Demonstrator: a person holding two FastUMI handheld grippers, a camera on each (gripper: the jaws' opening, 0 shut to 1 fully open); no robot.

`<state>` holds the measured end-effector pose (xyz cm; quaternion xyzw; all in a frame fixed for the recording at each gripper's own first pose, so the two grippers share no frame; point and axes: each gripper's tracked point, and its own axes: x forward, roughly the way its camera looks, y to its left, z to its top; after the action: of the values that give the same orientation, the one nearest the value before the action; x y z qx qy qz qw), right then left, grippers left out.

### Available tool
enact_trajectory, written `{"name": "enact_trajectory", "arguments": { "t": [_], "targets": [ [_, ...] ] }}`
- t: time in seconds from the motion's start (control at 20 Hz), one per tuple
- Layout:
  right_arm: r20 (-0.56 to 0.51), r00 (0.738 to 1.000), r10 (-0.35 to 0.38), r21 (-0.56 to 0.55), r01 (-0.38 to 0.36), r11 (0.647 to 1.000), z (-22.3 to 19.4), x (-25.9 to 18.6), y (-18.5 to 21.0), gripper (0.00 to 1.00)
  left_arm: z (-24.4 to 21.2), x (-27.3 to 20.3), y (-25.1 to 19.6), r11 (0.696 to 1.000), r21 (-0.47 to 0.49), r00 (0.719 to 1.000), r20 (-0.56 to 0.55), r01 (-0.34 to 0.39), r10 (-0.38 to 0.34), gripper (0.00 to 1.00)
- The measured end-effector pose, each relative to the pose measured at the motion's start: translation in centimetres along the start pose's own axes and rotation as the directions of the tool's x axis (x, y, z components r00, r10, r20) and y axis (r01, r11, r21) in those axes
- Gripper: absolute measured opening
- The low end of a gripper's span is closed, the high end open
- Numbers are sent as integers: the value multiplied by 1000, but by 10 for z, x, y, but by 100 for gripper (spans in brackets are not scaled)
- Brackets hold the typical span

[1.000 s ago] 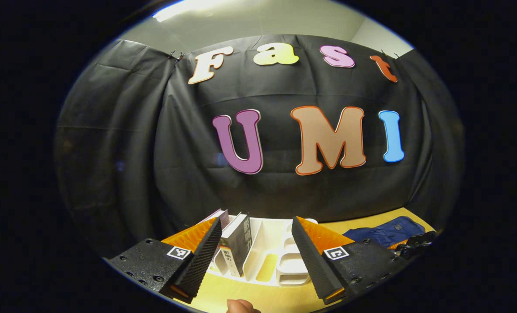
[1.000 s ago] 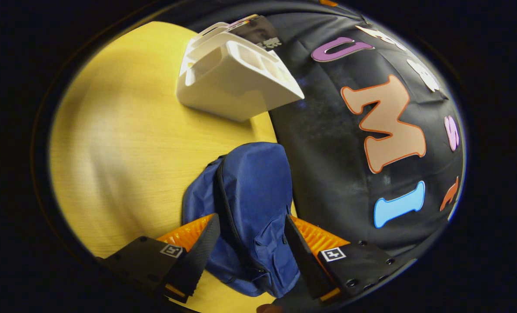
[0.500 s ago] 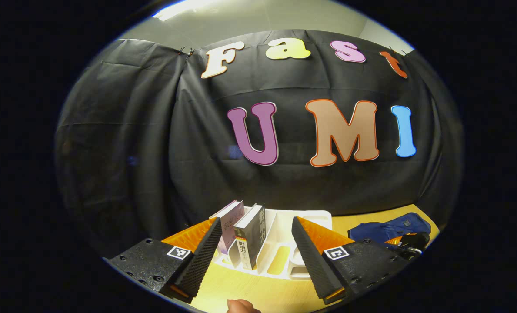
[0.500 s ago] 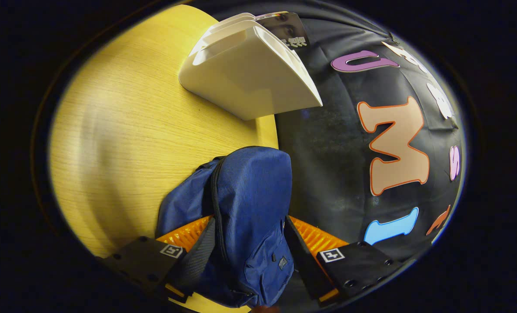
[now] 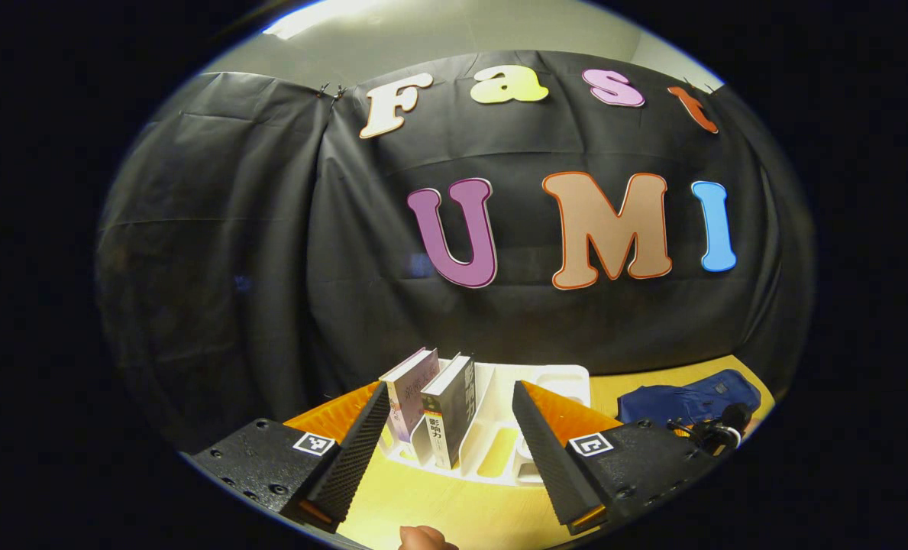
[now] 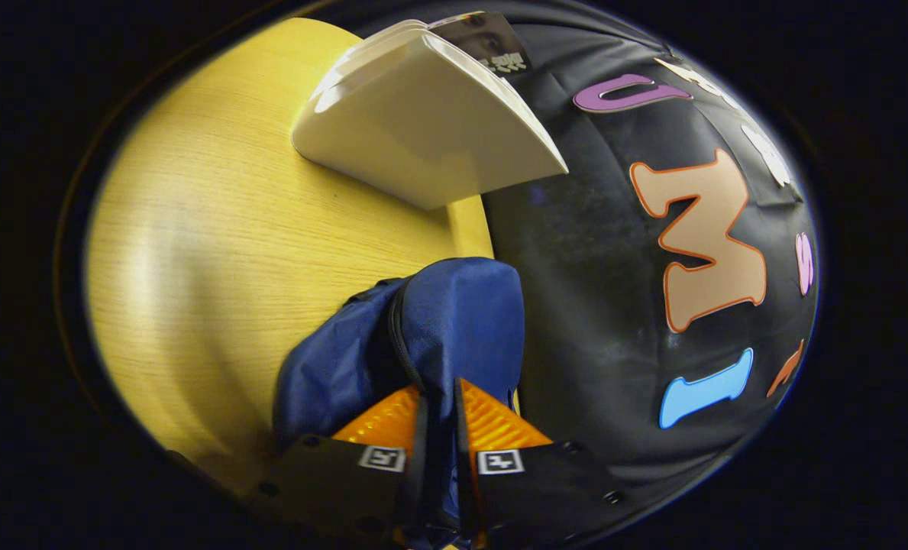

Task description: Open the schoolbag, grab two books from the bookshelf and put them into the schoolbag.

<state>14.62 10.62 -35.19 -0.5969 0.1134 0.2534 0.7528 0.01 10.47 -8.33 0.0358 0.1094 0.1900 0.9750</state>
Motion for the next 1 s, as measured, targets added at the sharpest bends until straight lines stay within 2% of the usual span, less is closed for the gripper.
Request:
{"name": "enact_trajectory", "arguments": {
  "t": [0.05, 0.15, 0.25, 0.3, 0.45, 0.5, 0.55, 0.65, 0.7, 0.75, 0.85, 1.0],
  "targets": [
    [-31, 999, 27, 31, -26, 999, -5, 0, 7, 11, 0, 0, 0, 1000, -1, 1000, 1, 0, 0, 95],
    [-88, 990, 115, 54, -110, 992, -10, 4, 18, 7, 0, 2, -1, 1000, -4, 1000, -2, -4, 4, 95],
    [-74, 988, 138, 84, -132, 988, -9, 7, 18, 0, -2, 1, 1, 1000, -13, 1000, -7, -9, 9, 95],
    [-78, 987, 143, 100, -135, 986, -10, 6, 19, 8, -3, 1, 4, 1000, -16, 1000, -5, -16, 16, 95],
    [-93, 983, 161, 174, -143, 974, -10, 6, 17, 0, -9, 4, 8, 999, -35, 1000, -23, -17, 16, 95],
    [-85, 982, 171, 220, -149, 964, -8, 7, 16, 4, -12, 6, 8, 999, -51, 999, -35, -15, 14, 94],
    [-81, 977, 196, 275, -167, 947, -5, 4, 17, 4, -15, 7, 10, 998, -63, 999, -40, -18, 16, 95],
    [-79, 964, 255, 385, -206, 900, -7, 4, 15, 0, -20, 12, 13, 997, -76, 998, -53, -26, 22, 94],
    [-72, 962, 264, 443, -206, 873, -6, 4, 8, 3, -22, 14, 15, 997, -76, 998, -59, -28, 23, 95],
    [-61, 963, 264, 498, -200, 844, -4, 3, 1, 0, -20, 16, 16, 997, -77, 998, -56, -28, 24, 95],
    [-34, 968, 249, 601, -179, 779, -5, 2, -15, 3, -18, 20, 19, 997, -68, 999, -44, -29, 26, 95],
    [5, 971, 238, 751, -161, 640, -6, -3, -37, 3, -17, 30, 22, 998, -58, 999, -38, -25, 23, 95]
  ]
}}
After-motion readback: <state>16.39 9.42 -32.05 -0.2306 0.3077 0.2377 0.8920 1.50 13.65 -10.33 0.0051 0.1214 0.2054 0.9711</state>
